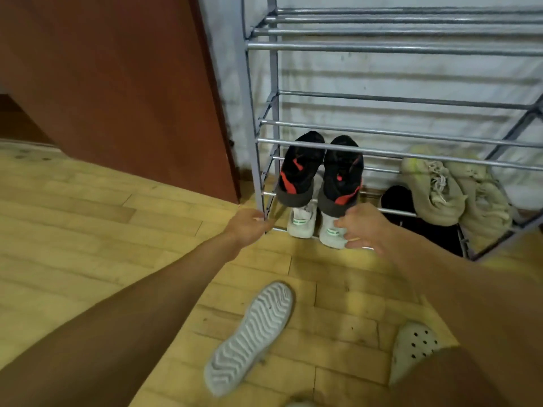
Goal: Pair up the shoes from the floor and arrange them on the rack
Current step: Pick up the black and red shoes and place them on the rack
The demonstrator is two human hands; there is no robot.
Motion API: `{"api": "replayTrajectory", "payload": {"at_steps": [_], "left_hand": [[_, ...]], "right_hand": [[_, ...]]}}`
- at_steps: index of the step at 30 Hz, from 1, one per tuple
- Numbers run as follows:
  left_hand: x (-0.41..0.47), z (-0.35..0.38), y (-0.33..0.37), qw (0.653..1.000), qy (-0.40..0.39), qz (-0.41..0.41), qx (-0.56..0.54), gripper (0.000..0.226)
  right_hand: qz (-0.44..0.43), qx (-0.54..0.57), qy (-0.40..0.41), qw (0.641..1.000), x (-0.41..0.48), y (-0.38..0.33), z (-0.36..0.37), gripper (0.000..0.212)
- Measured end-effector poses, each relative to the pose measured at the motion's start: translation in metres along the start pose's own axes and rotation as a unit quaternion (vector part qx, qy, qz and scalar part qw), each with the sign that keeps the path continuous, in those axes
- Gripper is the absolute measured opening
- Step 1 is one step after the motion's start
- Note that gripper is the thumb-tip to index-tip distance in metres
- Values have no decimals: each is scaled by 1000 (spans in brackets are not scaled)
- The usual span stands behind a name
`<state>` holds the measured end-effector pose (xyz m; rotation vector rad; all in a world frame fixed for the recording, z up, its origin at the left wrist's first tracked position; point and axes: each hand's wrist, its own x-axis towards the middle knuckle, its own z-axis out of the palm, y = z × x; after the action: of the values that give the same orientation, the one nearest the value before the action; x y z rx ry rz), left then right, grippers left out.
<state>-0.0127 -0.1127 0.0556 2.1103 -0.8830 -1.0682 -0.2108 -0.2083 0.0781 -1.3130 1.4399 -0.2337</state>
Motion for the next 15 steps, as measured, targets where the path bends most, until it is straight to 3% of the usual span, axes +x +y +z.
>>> {"api": "replayTrajectory", "payload": {"at_steps": [5, 8, 11, 15], "left_hand": [[-86, -38, -60, 996, -82, -14, 43, 45], [-135, -59, -108, 997, -58, -25, 34, 41], [-180, -63, -165, 995, -55, -66, 57, 41], [-233, -49, -241, 989, -65, -126, 42, 37]], "right_hand": [[-22, -61, -69, 996, -79, 0, 54, 31], [-46, -97, -107, 988, -118, 7, 96, 32], [-79, -151, -108, 980, -148, 20, 137, 18], [-70, -211, -121, 967, -172, 67, 181, 38]]}}
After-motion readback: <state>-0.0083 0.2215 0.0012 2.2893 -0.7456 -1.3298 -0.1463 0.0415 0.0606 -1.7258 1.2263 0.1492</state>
